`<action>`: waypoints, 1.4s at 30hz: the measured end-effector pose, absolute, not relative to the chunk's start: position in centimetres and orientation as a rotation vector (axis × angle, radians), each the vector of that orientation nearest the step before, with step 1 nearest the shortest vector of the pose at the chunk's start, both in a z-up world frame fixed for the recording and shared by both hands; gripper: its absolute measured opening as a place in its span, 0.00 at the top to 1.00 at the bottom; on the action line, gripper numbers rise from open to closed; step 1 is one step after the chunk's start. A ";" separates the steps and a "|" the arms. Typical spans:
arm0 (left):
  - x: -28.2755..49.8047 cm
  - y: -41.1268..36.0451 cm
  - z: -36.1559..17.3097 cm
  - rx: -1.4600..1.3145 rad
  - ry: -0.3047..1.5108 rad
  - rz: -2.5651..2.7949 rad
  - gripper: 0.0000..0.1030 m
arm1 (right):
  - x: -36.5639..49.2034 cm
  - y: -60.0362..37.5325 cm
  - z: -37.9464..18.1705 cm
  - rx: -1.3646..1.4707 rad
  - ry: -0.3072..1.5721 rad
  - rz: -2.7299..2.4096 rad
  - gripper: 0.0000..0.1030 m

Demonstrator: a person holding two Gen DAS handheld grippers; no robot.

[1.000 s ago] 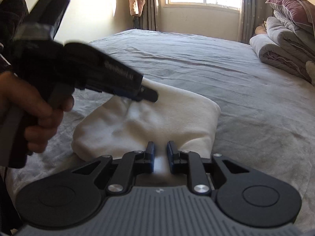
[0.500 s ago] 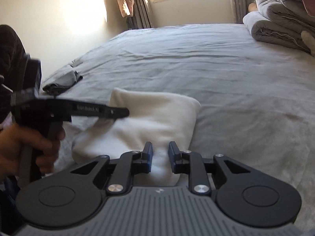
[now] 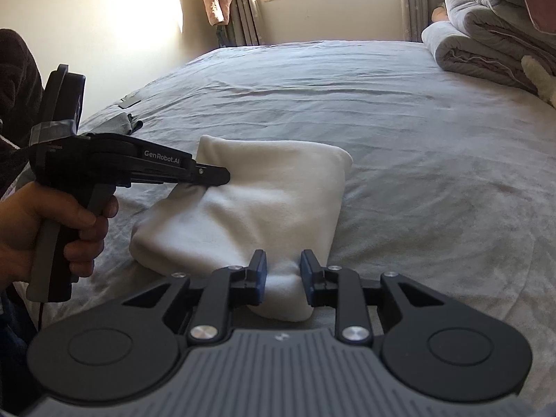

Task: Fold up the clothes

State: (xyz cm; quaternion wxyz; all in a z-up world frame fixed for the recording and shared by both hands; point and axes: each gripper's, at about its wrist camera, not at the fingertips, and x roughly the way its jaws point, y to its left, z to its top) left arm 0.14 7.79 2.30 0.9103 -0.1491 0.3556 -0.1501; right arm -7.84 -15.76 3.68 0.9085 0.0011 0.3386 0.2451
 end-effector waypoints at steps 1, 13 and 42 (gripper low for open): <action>0.1 7.8 2.3 -0.310 0.733 -0.309 0.97 | -7.8 -15.5 3.7 -0.014 0.697 0.505 0.70; -0.1 7.8 2.2 -0.303 0.738 -0.309 0.97 | 3.6 -15.4 5.8 0.037 0.761 0.594 0.70; 0.8 5.5 4.6 -0.194 0.676 -0.314 0.65 | -3.2 -13.2 4.5 -0.137 0.821 0.658 0.59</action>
